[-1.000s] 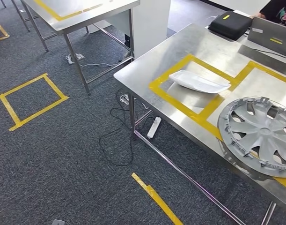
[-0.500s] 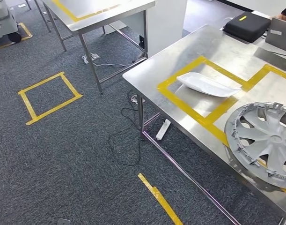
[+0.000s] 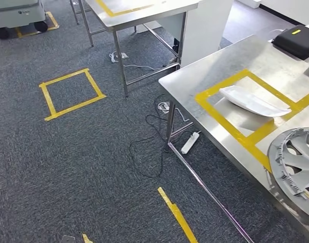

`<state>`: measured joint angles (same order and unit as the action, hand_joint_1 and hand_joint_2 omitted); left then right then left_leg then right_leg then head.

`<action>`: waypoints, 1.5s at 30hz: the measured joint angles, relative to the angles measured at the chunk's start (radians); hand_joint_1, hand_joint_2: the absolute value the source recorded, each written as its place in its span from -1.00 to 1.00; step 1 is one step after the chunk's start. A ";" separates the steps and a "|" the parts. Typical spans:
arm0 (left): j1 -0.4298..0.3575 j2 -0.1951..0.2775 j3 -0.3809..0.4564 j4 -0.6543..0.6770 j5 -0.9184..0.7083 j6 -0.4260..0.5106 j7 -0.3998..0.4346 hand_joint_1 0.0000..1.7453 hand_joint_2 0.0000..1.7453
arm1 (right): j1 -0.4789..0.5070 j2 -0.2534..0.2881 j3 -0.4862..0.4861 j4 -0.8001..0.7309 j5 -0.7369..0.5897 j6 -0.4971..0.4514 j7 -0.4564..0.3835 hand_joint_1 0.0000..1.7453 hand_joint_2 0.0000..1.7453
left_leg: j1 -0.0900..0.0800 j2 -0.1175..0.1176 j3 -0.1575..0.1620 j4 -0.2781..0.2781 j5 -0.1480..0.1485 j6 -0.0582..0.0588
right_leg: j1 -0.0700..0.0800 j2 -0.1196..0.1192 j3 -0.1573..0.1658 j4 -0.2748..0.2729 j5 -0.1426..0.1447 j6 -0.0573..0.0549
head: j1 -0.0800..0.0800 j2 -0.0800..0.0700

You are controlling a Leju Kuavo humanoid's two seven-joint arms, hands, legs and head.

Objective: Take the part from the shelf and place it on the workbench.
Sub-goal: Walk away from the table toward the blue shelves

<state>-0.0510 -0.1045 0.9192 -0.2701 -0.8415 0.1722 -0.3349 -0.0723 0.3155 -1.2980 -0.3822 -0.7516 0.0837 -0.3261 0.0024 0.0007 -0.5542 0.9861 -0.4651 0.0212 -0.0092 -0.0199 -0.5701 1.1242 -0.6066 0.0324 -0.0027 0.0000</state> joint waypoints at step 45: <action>-0.001 -0.003 0.060 0.000 -0.079 -0.008 0.013 -1.00 -1.00 | 0.005 0.021 -0.010 0.000 0.000 0.005 0.029 -1.00 -1.00 | -0.002 -0.046 -0.036 0.082 -0.051 -0.040 | -0.002 0.027 0.039 -0.126 0.103 -0.040 | -0.006 0.000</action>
<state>-0.0521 -0.1071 0.9794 -0.2697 -0.9203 0.1645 -0.3215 -0.0677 0.3369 -1.3075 -0.3825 -0.7515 0.0888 -0.2974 0.0002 -0.0448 -0.5899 1.0677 -0.5161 -0.0189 -0.0116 0.0075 -0.5311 0.9984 -0.5037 -0.0080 -0.0091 0.0000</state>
